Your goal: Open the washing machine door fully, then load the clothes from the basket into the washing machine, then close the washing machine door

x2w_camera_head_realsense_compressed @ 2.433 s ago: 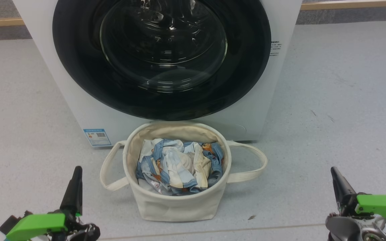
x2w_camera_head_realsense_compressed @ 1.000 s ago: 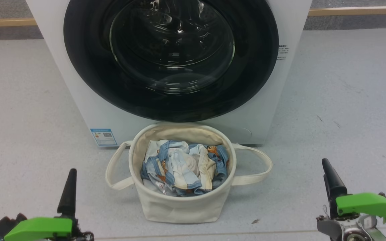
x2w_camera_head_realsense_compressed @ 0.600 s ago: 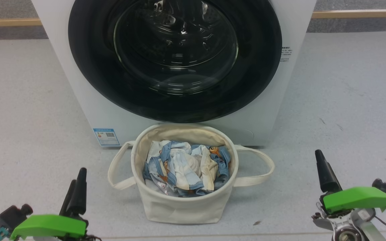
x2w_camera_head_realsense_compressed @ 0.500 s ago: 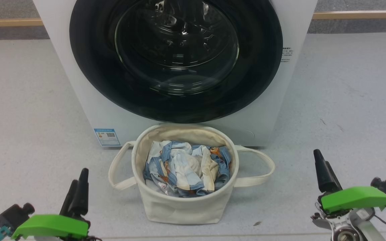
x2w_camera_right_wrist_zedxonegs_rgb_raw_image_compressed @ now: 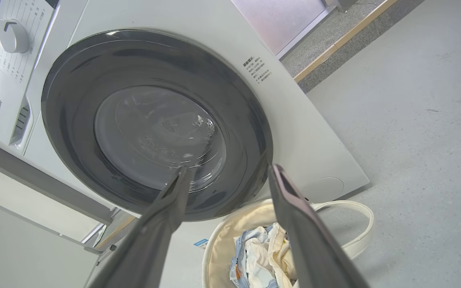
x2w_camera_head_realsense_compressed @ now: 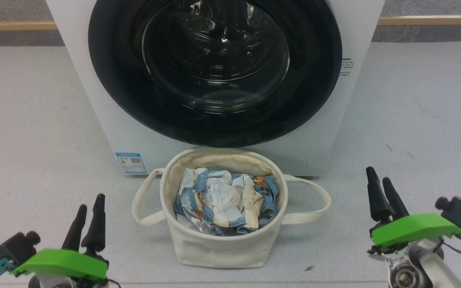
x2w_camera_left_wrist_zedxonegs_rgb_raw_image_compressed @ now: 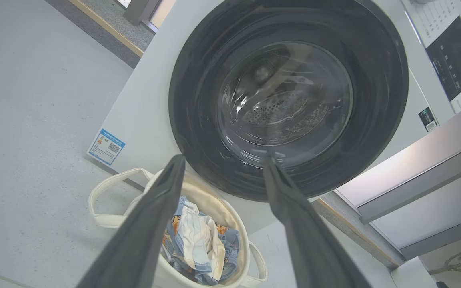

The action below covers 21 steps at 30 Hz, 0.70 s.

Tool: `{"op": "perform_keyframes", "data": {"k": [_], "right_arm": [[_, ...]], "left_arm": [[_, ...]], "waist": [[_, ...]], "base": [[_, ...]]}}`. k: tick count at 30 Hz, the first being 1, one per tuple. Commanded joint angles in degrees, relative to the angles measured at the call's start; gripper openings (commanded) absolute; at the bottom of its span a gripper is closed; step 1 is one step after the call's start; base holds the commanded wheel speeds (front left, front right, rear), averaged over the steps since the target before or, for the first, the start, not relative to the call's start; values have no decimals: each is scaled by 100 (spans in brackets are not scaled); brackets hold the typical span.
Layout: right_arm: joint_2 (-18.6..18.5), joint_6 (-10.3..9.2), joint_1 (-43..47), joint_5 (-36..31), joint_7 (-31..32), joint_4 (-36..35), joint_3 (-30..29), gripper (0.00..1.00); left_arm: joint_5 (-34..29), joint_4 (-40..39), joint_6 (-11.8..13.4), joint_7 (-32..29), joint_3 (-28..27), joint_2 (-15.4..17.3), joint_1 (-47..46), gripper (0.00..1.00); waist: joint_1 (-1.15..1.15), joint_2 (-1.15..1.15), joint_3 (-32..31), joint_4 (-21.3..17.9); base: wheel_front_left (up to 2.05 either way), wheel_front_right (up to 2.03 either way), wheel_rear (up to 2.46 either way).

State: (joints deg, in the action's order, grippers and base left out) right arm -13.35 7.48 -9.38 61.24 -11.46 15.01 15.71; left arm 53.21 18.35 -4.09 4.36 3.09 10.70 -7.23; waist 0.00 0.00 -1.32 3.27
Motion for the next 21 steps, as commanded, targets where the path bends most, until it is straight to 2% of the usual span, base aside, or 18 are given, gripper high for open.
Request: {"op": "perform_keyframes", "data": {"k": [1, 21], "right_arm": [[-43, 1, -351, -231, -88, -173, 40, 100], [-2, 1, -676, -1680, -180, -94, 189, 100]], "left_arm": [[-203, -146, -40, 97, -84, 173, -344, 100], [-1408, -55, -180, 433, -79, 338, -539, 100]], "waist": [[0, 0, 0, 7], [0, 0, -44, 113]], "base": [[0, 0, 0], [0, 0, 0]]}}
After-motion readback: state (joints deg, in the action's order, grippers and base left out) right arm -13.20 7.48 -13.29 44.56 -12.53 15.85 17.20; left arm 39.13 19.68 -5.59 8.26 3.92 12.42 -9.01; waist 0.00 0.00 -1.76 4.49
